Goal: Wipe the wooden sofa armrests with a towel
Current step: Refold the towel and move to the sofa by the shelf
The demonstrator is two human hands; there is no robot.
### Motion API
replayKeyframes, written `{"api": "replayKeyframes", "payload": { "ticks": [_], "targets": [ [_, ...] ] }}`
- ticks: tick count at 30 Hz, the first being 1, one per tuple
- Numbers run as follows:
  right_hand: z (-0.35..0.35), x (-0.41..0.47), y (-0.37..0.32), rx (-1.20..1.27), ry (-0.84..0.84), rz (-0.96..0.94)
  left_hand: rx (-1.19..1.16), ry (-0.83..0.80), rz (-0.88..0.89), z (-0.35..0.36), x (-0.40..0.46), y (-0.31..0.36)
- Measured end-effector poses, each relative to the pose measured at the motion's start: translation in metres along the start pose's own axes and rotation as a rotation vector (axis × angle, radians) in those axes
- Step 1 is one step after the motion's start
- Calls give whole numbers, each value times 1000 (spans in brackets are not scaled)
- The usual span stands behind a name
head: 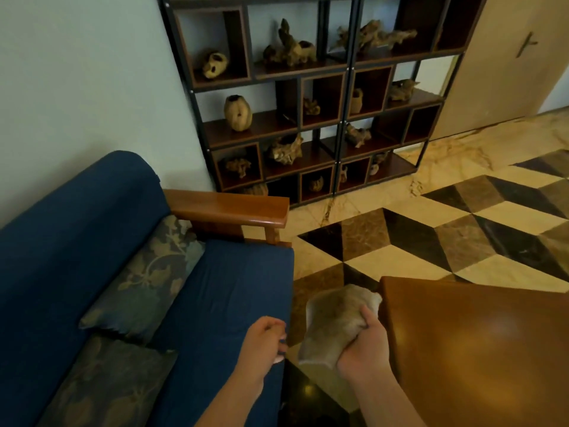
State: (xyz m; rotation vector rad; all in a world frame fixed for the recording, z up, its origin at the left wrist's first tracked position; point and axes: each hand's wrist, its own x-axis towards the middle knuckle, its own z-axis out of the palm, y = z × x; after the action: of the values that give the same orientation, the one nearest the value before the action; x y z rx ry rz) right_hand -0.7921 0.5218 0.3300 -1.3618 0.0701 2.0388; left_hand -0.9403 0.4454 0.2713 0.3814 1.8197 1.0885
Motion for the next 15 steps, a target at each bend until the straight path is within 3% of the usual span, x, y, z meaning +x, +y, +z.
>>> {"api": "replayKeyframes", "payload": {
  "ticks": [15],
  "targets": [
    [141,136,-157,18,-76,127,-1,106,-9,75,183,154]
  ]
}}
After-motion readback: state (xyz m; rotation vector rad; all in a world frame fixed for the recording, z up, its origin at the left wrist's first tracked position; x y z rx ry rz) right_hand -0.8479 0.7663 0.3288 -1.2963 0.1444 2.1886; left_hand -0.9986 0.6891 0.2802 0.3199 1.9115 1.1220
